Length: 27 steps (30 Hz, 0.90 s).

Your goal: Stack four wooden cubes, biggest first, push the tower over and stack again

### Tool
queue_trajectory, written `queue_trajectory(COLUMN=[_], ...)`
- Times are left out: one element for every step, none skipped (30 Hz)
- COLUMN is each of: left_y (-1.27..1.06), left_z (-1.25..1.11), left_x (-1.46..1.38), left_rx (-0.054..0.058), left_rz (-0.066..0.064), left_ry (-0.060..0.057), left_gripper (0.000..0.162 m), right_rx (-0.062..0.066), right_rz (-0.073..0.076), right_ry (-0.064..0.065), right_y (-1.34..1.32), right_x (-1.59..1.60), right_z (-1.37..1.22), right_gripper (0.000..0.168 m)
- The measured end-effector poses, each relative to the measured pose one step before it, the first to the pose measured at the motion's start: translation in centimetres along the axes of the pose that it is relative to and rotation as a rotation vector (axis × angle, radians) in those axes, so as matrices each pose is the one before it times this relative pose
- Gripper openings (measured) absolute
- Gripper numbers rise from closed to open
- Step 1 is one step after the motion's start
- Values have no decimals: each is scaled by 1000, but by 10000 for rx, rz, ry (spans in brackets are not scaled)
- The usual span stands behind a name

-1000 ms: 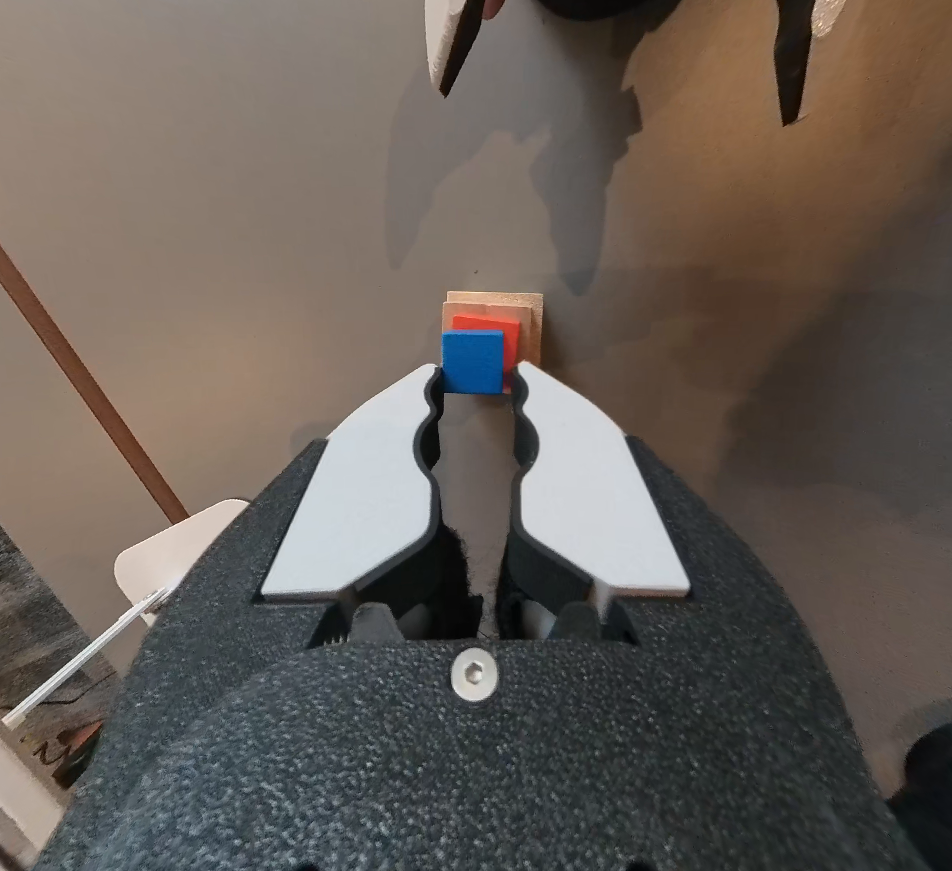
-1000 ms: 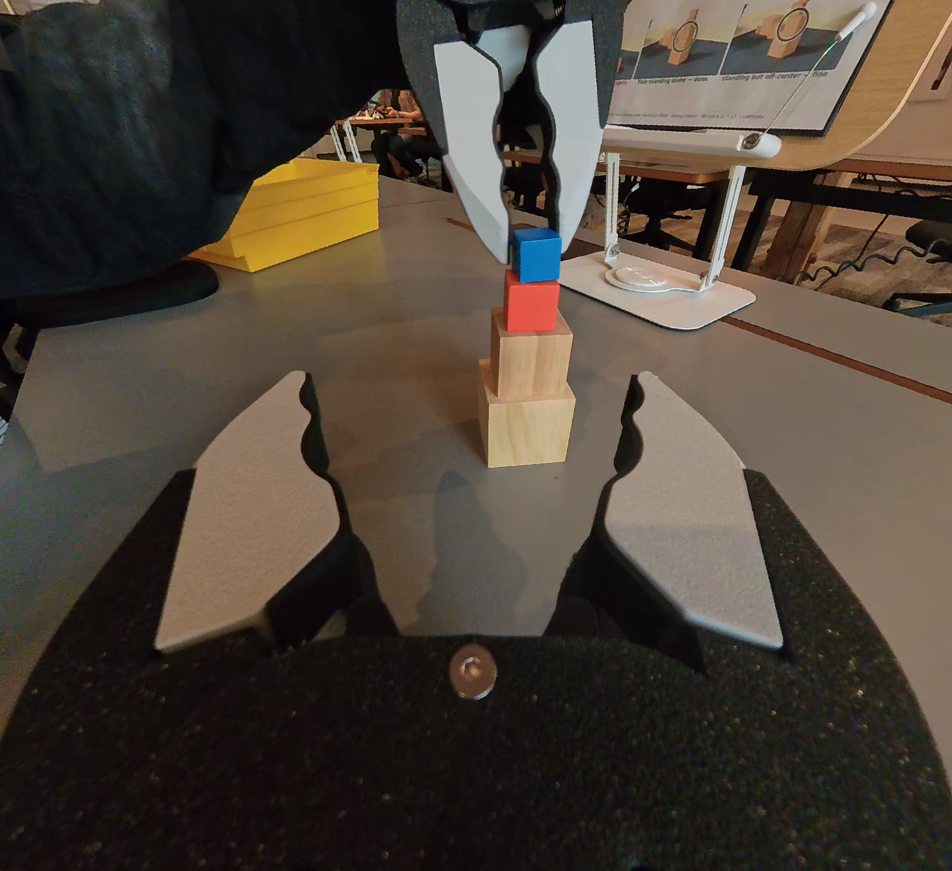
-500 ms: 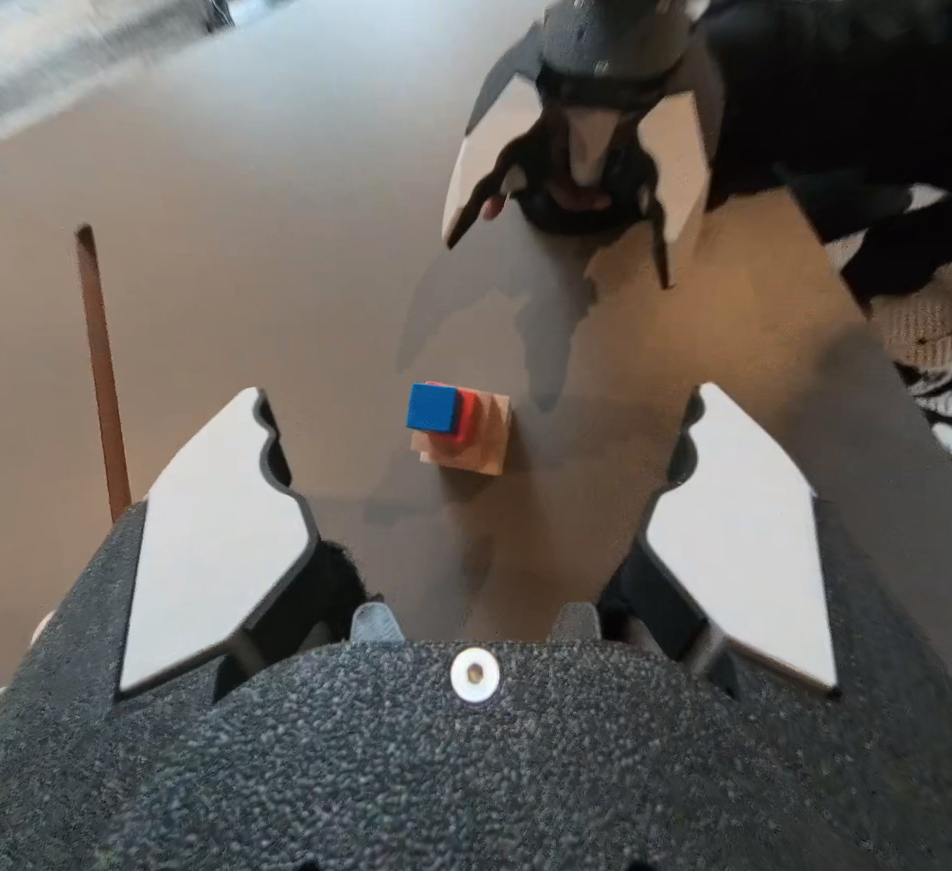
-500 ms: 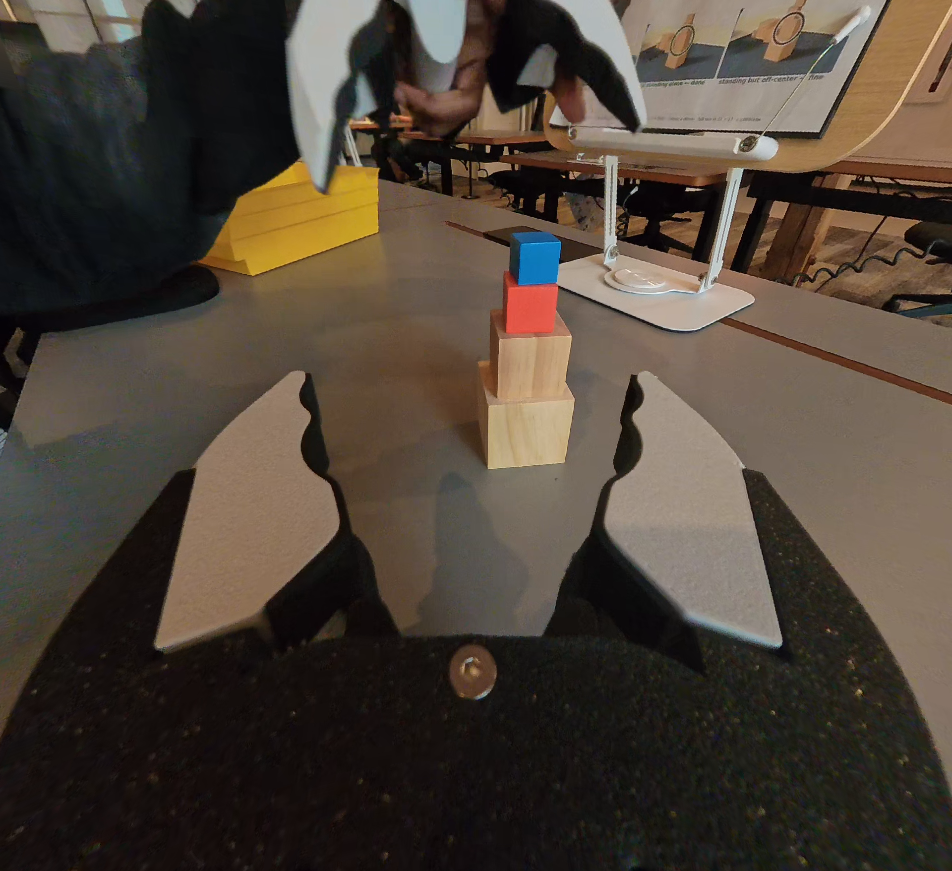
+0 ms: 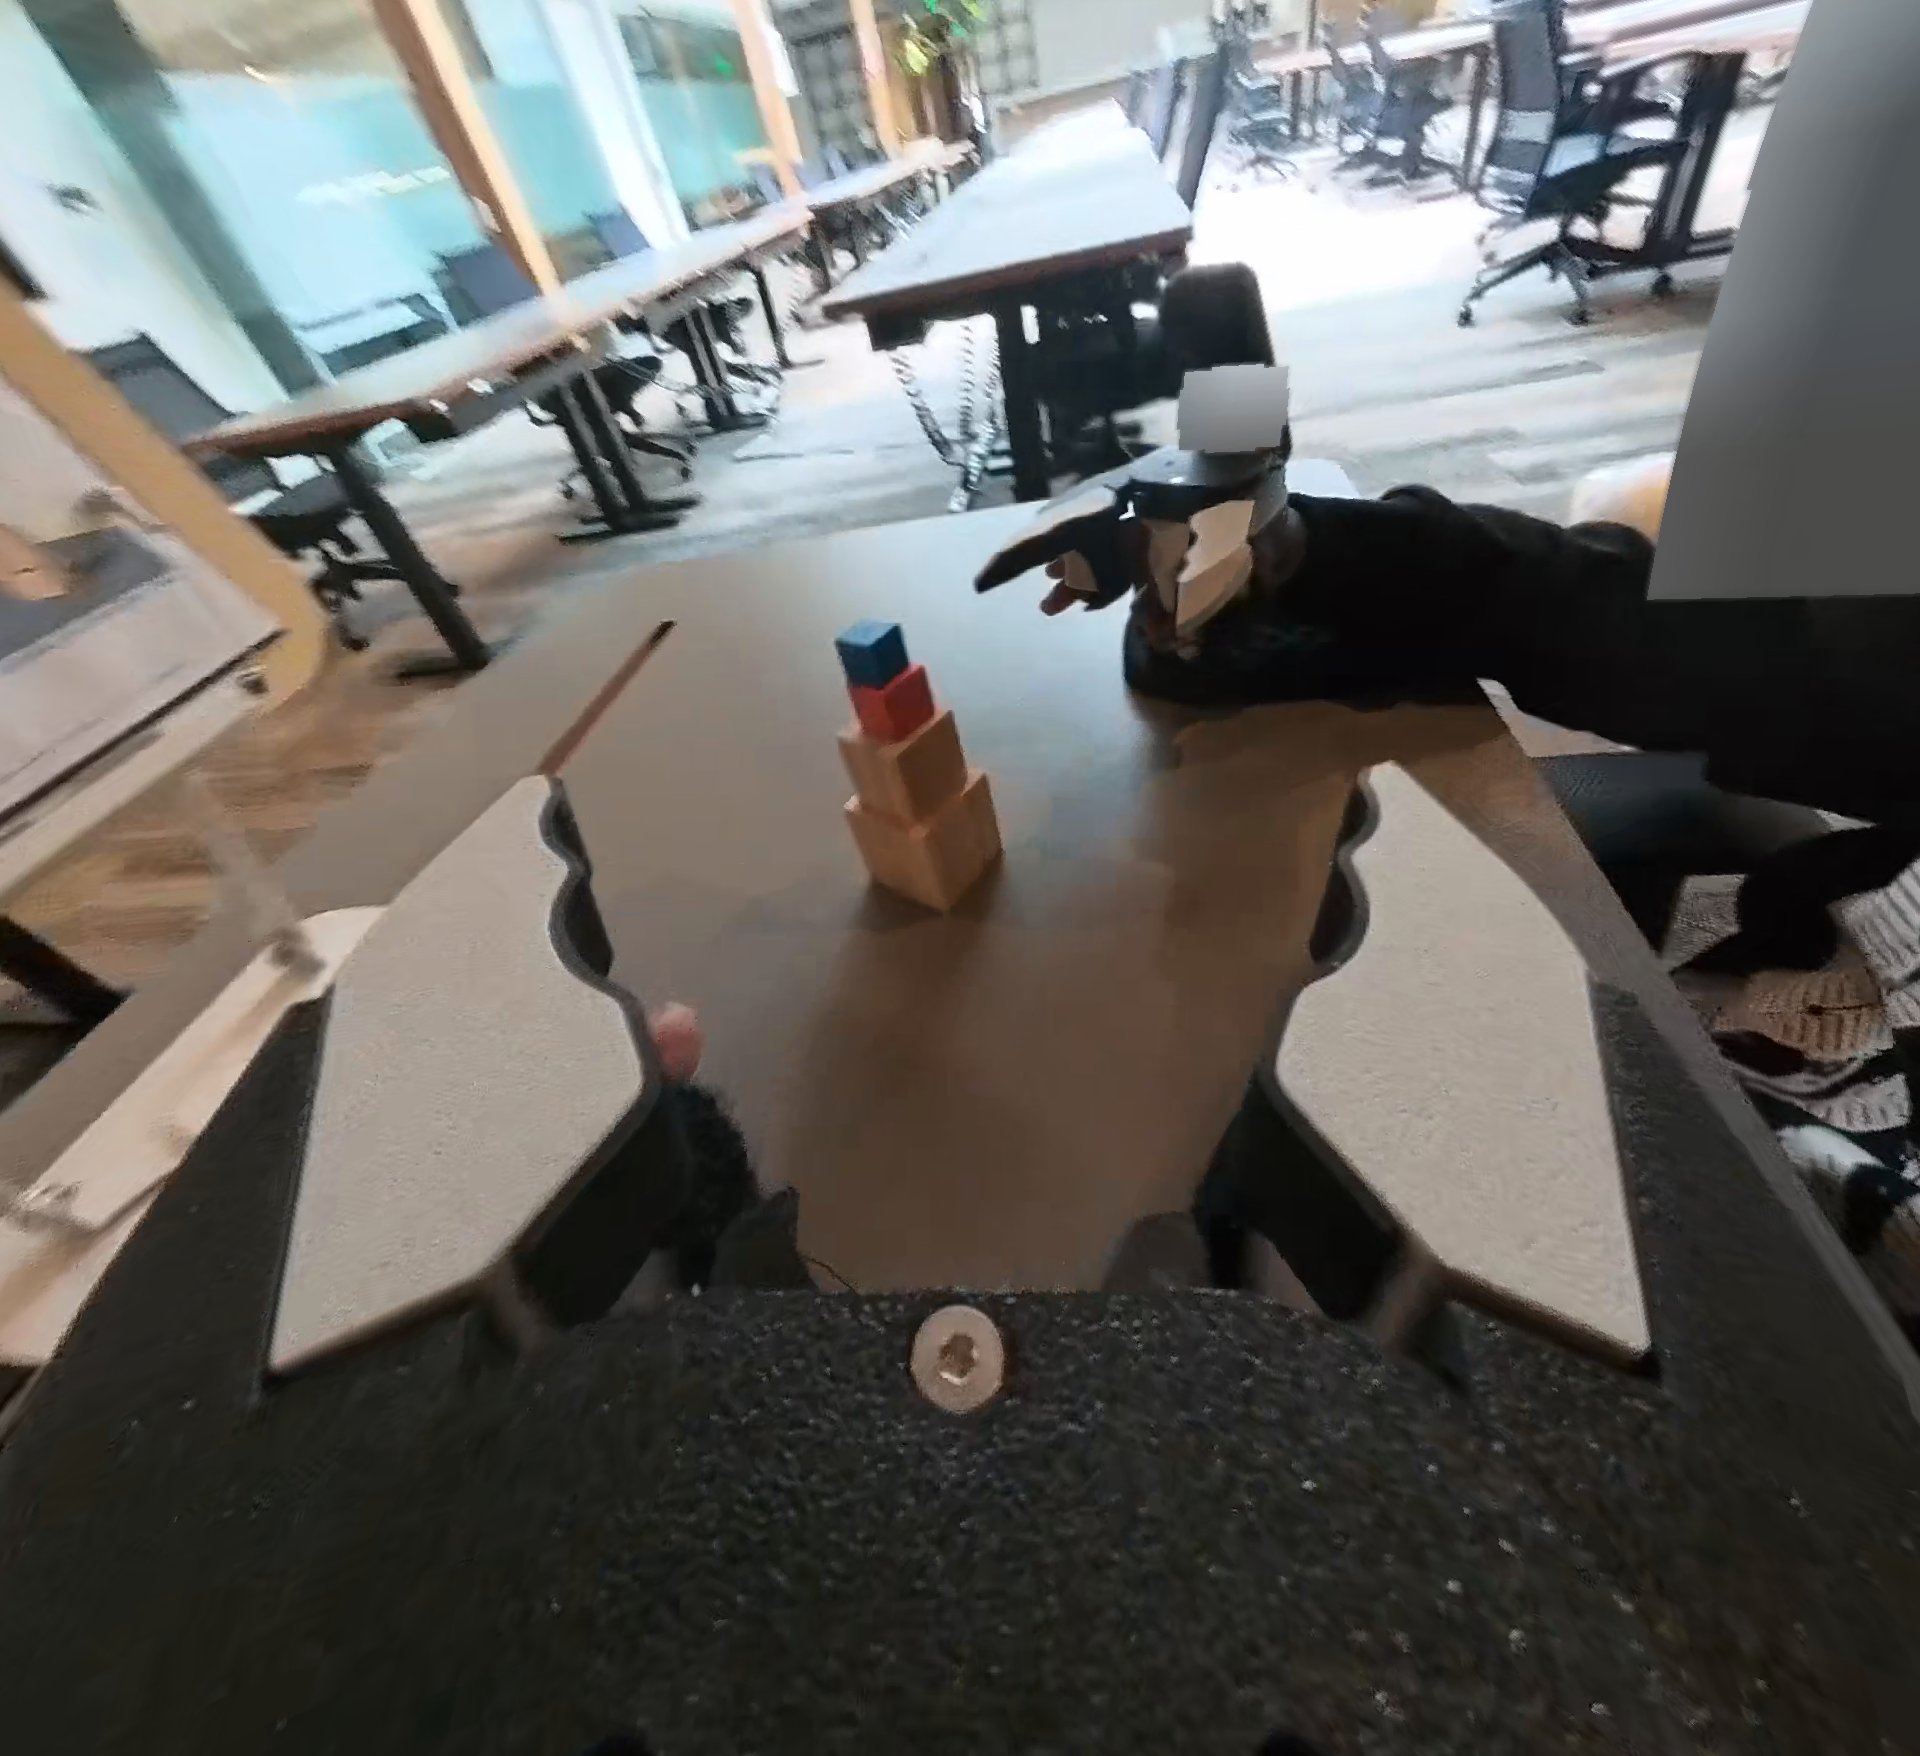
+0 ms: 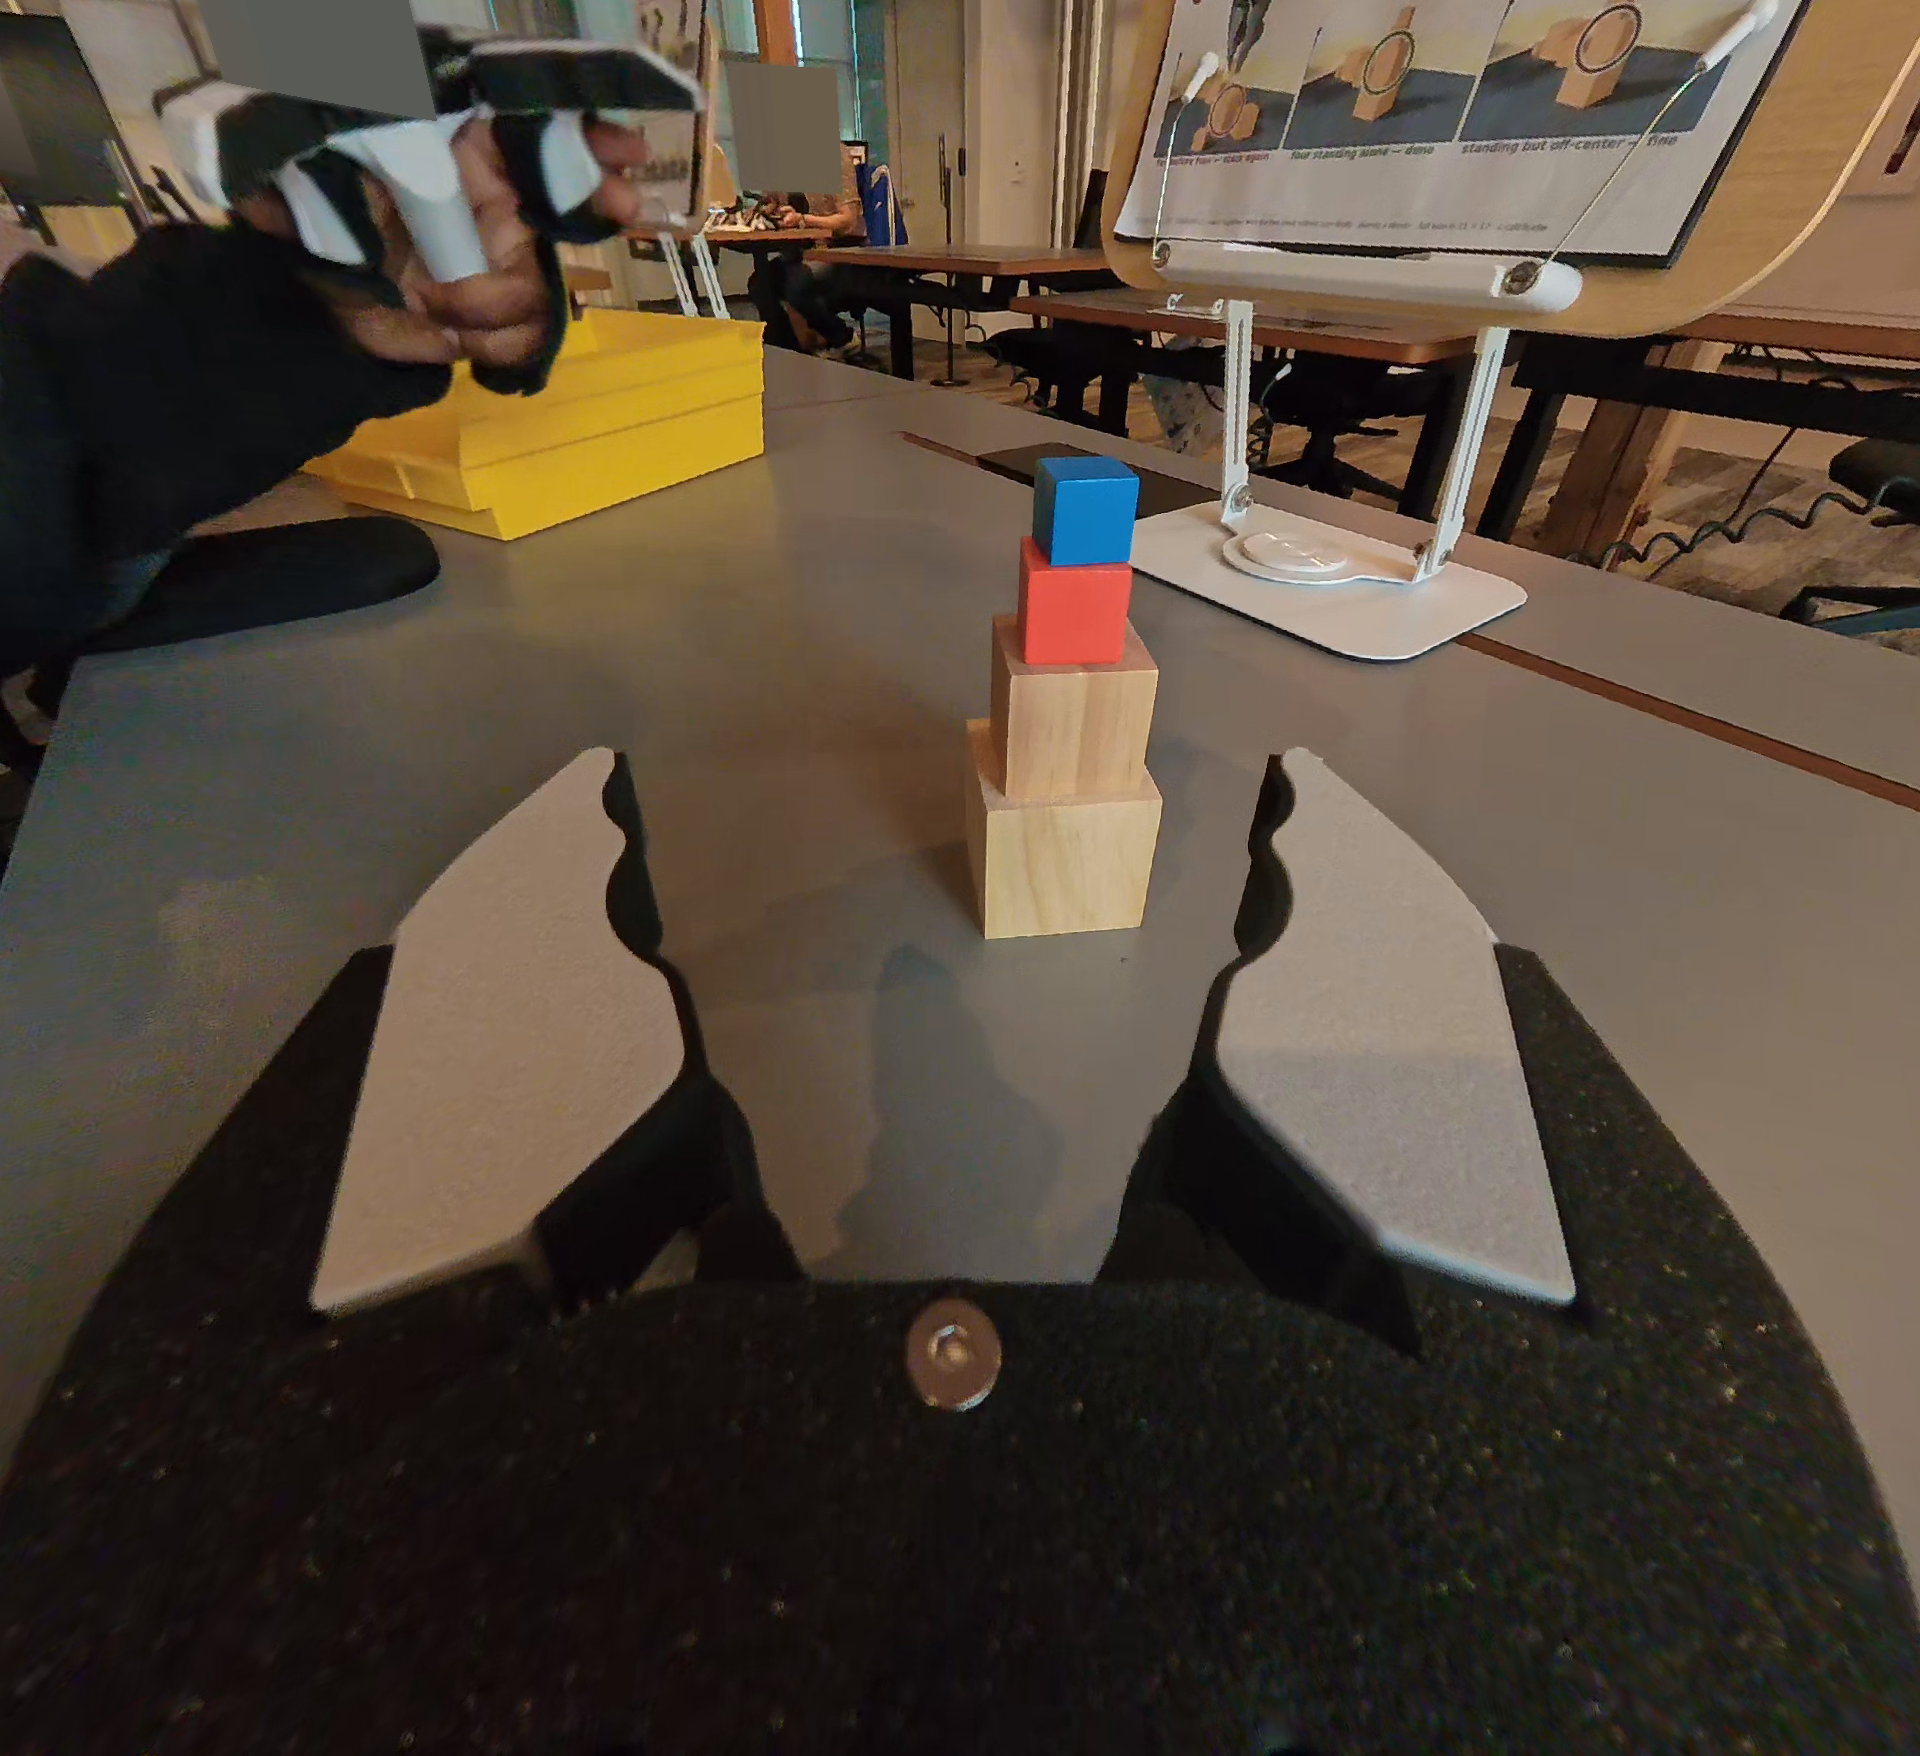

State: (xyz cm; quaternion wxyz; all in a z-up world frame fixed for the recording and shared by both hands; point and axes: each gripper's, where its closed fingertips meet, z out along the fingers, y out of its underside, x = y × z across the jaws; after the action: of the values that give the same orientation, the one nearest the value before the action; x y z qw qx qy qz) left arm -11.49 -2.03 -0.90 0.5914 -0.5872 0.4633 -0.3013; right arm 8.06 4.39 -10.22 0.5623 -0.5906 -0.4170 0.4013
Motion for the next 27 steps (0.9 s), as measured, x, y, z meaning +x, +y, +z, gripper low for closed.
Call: queue_trajectory(left_y=[398,459,466,484,502,494,520,529,500,481,453,445,451,477,531,553,506,447,450,425,319,233,150,94,67,58,20], left_z=[-1251,-1177,-1062,-948,-812,-714,-617,-537,-489,-410,-344,-263,-198,-165,-117,-59,-17,-1,-18,-27,-1,55,75,48,12,-4,-11], left_x=[91,63,92,42,-16,24,-30,-107,-86,-102,-75,-14,-10,37,97,115,115,150,86,80,170,156,92,62,38,12,10], left_rx=[163,103,74,46,51,75,45,13,29,58,88,99,101,88,33,-39,-64,-43,-11,37,62,13,-29,14,72,65,56], left_rz=[75,4,-120,-184,-124,6,73,48,-20,-82,-95,-87,-91,-83,-67,-57,-50,-27,-31,-86,-99,-16,64,48,-7,-11,-1], left_ry=[-267,-191,-89,-73,-131,-97,-97,-94,-12,3,6,25,-3,10,39,46,61,88,69,86,142,111,37,17,19,19,27], left_gripper=[129,127,126,125,124,120,118,117,115,114,113,113,113,110,109,108,108,108,108,109,110,112,113,114,114,114,113], right_rx=[40,28,23,20,11,5,3,-7,-19,-20,-18,-19,-20,-20,-20,-24,-31,-40,-46,-48,-46,-33,-16,-3,9,22,29], right_rz=[13,40,52,45,33,18,-2,-19,-25,-32,-37,-40,-36,-27,-22,-22,-21,-25,-35,-33,-24,-19,-19,-5,10,13,14], right_ry=[6,10,13,8,8,0,-14,-23,-27,-31,-34,-42,-52,-40,-33,-45,-50,-55,-62,-53,-32,-22,-19,3,18,20,12], right_y=[-50,-25,-20,-16,-5,-7,-4,9,25,25,24,24,26,25,25,29,37,48,65,58,54,39,18,3,-10,-25,-34], right_x=[22,55,66,55,44,23,-17,-42,-59,-72,-72,-90,-96,-77,-58,-77,-78,-97,-99,-100,-57,-51,-39,-5,31,30,29], right_z=[-37,-29,-16,-22,-3,-5,2,7,14,20,21,18,20,24,17,24,32,42,38,43,41,28,12,5,-10,-32,-25], right_gripper=[110,110,109,109,109,108,108,108,108,108,108,107,107,107,107,106,105,105,104,104,103,103,103,103,103,103,103])
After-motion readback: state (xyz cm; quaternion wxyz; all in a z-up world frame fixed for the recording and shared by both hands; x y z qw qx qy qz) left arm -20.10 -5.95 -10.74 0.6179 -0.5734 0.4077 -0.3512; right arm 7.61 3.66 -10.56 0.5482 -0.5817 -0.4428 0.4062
